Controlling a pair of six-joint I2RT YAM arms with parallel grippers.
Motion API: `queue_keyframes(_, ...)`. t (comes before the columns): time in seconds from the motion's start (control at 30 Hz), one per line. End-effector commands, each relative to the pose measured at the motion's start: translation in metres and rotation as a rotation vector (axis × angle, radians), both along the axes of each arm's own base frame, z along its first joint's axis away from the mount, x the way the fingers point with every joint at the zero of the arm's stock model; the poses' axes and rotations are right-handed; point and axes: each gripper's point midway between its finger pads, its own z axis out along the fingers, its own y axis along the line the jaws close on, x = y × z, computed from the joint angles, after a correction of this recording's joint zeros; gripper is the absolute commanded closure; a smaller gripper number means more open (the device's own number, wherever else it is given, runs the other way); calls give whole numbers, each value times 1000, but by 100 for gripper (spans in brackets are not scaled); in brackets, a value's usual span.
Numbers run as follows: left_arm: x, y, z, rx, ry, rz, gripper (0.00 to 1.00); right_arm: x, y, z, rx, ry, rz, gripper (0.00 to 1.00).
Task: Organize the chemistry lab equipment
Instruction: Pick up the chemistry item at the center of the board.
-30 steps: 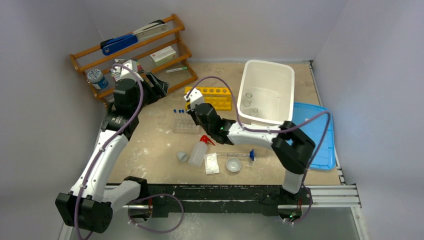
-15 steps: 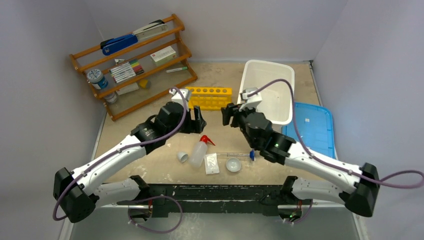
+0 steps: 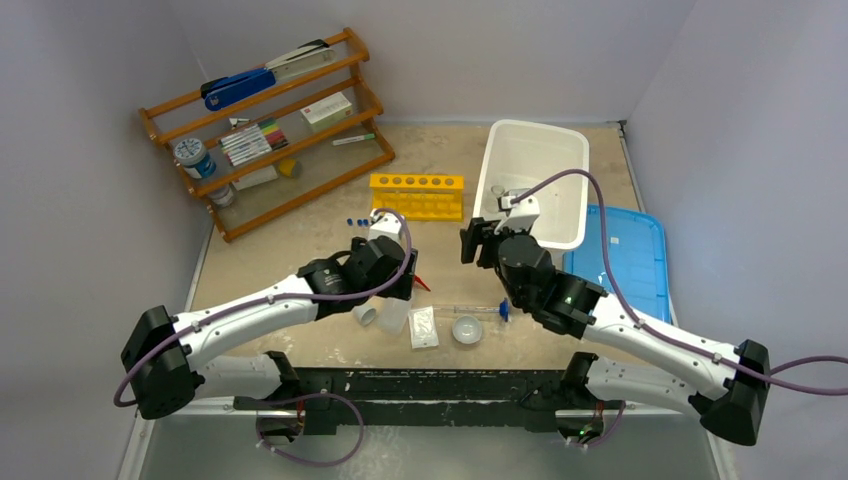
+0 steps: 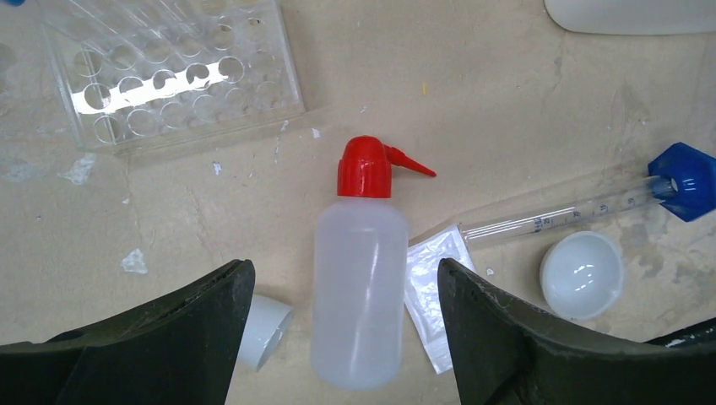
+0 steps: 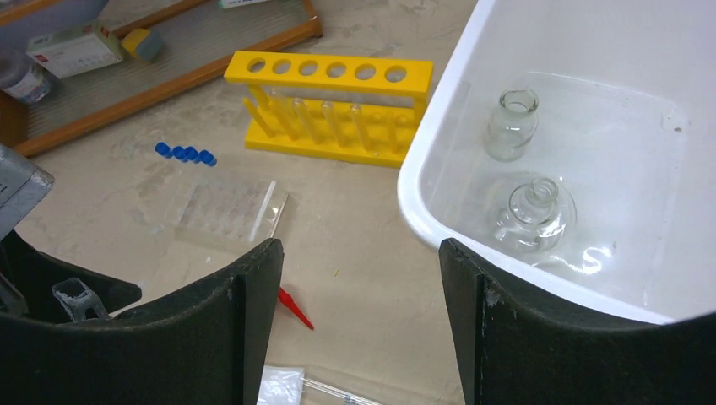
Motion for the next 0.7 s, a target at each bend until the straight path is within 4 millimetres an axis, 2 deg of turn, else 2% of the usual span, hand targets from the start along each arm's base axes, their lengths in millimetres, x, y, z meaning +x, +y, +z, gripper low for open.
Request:
queue_keyframes(0.0, 6, 5, 5, -11, -40, 52, 21, 3, 4, 4, 20, -8, -11, 31)
queue_keyframes(0.3, 4, 7, -26, 58, 5, 41, 21, 6, 10, -4, -7, 10, -7, 32)
queue_keyframes(0.67, -1, -17, -60, 50, 79, -29, 19, 3, 11, -11, -20, 26, 10, 31)
